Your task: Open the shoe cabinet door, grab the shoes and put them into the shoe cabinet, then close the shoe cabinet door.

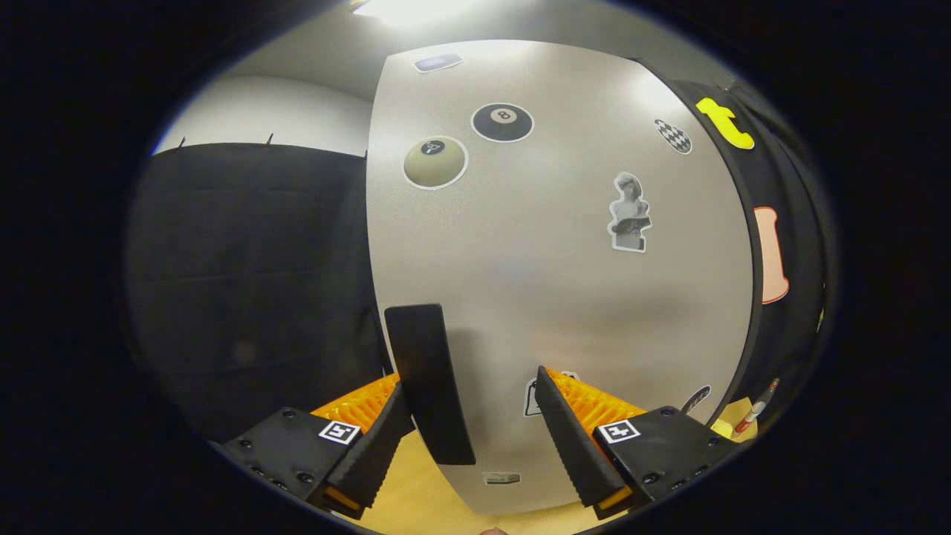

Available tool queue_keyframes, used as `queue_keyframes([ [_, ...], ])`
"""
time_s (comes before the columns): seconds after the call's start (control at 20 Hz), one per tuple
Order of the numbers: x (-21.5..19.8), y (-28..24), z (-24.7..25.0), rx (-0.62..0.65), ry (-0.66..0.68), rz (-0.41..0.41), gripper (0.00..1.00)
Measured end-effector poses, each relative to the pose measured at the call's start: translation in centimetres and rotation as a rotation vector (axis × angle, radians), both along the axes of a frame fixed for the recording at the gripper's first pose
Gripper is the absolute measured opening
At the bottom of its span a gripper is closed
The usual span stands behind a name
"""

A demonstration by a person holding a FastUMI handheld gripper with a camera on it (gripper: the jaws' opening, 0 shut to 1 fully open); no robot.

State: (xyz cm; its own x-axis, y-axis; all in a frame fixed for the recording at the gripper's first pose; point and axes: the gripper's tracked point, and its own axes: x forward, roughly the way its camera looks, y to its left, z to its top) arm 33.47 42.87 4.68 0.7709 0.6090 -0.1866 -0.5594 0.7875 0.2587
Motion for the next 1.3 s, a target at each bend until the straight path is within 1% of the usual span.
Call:
queue_keyframes([
  [0.15,-2.3,-2.1,1.0,-0.021,-0.033,-0.043,1.00],
  [0.3,-5.0,-5.7,2.3,-0.054,-0.064,-0.108,1.00],
  [0.55,-9.9,-14.4,3.9,-0.137,-0.122,-0.227,0.99],
  [0.8,-13.6,-23.5,3.9,-0.159,-0.107,-0.370,0.99],
  [1.1,-16.8,-34.0,3.6,-0.204,-0.101,-0.526,0.99],
  [1.3,-18.5,-38.3,3.1,-0.228,-0.114,-0.597,0.98],
])
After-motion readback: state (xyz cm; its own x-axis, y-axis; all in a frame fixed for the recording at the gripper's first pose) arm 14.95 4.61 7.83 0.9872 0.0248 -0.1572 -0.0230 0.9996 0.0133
